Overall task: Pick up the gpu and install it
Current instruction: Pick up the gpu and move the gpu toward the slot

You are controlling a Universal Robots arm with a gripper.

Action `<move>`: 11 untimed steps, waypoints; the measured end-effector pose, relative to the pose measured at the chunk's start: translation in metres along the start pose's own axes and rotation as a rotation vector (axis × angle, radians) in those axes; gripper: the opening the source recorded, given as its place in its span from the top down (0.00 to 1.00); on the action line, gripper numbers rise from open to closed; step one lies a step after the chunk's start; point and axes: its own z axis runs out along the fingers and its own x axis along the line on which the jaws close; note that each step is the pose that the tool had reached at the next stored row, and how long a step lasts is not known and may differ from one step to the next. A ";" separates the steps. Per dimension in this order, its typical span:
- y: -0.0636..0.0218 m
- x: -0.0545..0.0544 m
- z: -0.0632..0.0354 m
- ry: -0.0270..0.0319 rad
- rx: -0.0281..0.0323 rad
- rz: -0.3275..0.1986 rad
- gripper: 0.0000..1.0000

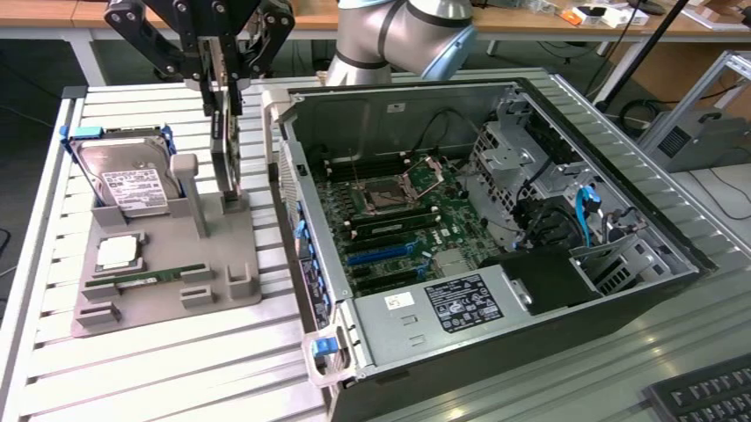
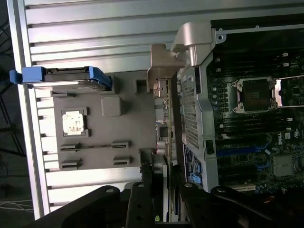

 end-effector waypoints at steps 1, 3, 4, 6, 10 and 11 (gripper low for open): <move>0.0000 0.000 0.0000 0.0000 0.0000 0.000 0.74; -0.0002 -0.001 0.0000 0.0000 0.0000 0.000 0.74; -0.0003 -0.001 0.0000 0.0001 0.0000 0.000 0.74; -0.0003 -0.002 0.0001 0.0000 0.0000 0.000 0.74; -0.0005 -0.004 0.0000 0.0001 0.0001 0.000 0.74; -0.0006 -0.004 0.0001 0.0000 0.0000 0.000 0.74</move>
